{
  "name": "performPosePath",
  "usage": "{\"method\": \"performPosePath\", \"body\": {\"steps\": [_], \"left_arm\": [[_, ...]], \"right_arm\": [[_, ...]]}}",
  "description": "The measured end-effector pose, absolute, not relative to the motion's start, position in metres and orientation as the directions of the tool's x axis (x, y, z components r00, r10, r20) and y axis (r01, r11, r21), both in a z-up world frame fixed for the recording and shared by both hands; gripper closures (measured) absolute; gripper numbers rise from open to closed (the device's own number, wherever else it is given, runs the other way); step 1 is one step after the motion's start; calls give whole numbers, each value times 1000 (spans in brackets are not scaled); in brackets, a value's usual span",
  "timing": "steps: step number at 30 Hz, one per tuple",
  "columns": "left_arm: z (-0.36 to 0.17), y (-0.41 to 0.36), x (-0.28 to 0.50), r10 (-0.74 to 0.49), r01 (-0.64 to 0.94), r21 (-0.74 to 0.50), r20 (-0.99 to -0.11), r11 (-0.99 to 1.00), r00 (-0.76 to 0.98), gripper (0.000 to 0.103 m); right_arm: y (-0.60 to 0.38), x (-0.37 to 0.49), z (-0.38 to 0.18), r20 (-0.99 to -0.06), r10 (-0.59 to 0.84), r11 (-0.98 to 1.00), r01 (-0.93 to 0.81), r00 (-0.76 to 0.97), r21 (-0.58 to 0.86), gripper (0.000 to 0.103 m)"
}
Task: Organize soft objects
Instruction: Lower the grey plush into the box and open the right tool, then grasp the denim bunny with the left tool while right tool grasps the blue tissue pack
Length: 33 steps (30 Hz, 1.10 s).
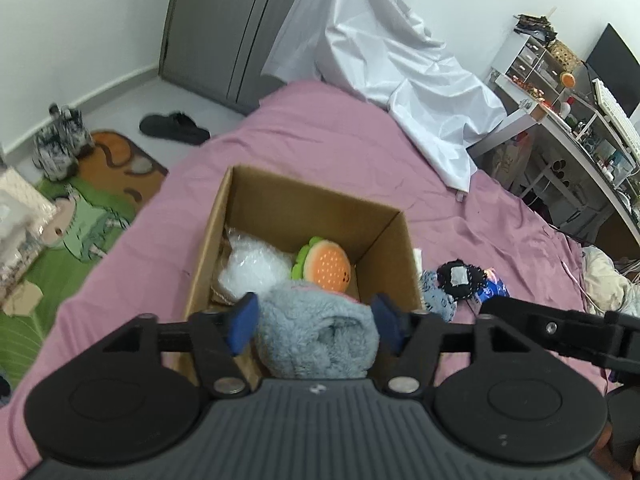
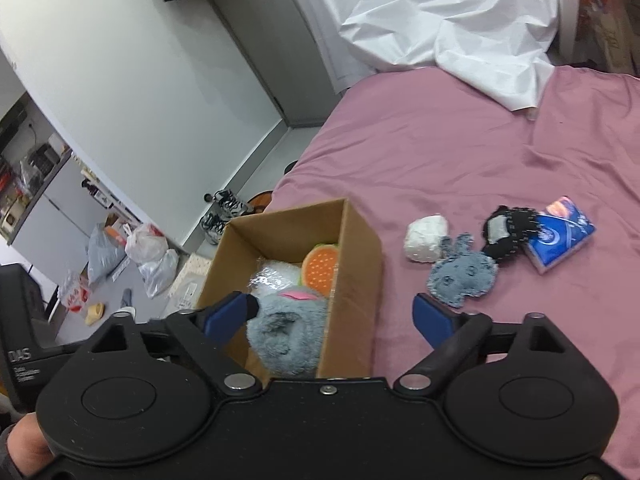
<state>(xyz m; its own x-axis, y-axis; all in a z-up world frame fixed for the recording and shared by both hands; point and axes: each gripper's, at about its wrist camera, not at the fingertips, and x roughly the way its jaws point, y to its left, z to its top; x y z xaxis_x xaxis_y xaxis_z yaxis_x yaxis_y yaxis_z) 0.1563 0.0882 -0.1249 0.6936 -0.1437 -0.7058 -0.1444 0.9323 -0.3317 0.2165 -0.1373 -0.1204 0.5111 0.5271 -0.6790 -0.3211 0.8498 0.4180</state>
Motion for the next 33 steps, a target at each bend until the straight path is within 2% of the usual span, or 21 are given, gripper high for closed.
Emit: {"method": "performPosePath", "body": {"steps": [2,5,20,33], "left_arm": [[-117,84,151,-116,-159,-319,-694,934,710,24],[-108,79,143,-90,-186,-324,-677,928,730,19],[-83,32,138,-109,-137,-309,-660,941,743,18],[-83,8,154,-45,-168,-239,-688,956,724,18]], "right_arm": [[-147,215,-119,-674,524,852,-315,521,419,4],[-159,213,-118,-676,503,864,-298,538,406,0],[-222,204,-116,-656,489,871,-278,575,406,0],[-267,212,-118,-646,487,869,-252,588,425,0]]}}
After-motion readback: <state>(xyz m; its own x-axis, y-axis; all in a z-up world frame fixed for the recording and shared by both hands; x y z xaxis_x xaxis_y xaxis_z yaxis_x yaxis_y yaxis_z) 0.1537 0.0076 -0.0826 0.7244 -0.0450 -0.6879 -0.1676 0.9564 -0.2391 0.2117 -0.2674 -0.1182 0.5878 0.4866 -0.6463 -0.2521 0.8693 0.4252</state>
